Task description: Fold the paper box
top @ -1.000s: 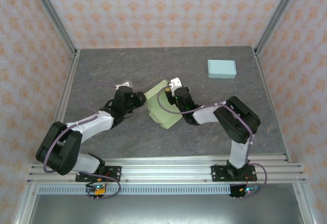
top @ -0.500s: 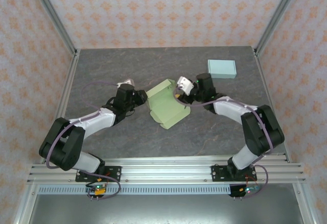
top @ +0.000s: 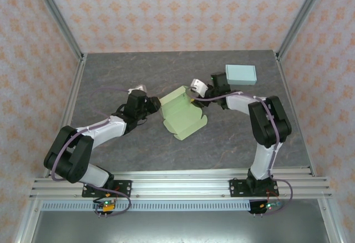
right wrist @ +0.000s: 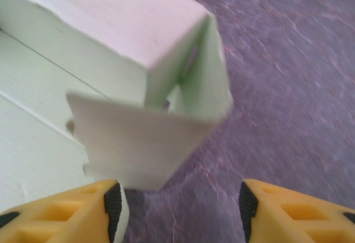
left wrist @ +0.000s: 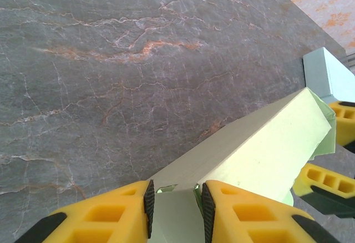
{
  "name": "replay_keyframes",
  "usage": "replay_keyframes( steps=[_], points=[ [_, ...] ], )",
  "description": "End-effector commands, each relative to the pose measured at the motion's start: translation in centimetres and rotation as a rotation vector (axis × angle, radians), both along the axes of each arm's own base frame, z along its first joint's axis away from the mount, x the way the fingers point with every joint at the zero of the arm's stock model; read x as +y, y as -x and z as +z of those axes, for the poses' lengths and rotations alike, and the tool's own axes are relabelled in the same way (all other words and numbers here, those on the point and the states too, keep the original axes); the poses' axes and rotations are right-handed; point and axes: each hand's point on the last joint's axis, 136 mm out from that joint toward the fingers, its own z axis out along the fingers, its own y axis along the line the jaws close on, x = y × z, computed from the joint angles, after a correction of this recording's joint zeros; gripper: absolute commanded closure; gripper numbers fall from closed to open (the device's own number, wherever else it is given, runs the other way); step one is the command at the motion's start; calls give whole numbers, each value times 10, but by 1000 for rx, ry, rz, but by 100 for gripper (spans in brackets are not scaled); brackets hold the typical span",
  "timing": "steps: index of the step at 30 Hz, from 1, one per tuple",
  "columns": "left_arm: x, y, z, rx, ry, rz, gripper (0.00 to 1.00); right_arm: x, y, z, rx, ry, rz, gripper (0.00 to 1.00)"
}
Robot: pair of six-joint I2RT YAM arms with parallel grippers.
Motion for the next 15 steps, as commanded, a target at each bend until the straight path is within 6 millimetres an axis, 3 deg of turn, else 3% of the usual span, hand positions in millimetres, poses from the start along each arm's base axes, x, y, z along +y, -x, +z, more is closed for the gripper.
replay_keyframes(
  steps=[1, 6, 11, 15],
  points=[
    [4, 17, -29, 112, -73, -27, 69, 28, 0, 12, -39, -7, 108, 47],
    [2, 16, -29, 115, -72, -29, 69, 47, -1, 7, -38, 10, 142, 65],
    [2, 18, -30, 118, -76, -28, 69, 58, -9, 9, -106, -19, 76, 65],
    [3, 19, -31, 117, -82, -30, 69, 52, -34, 18, -190, -82, -92, 64]
  ],
)
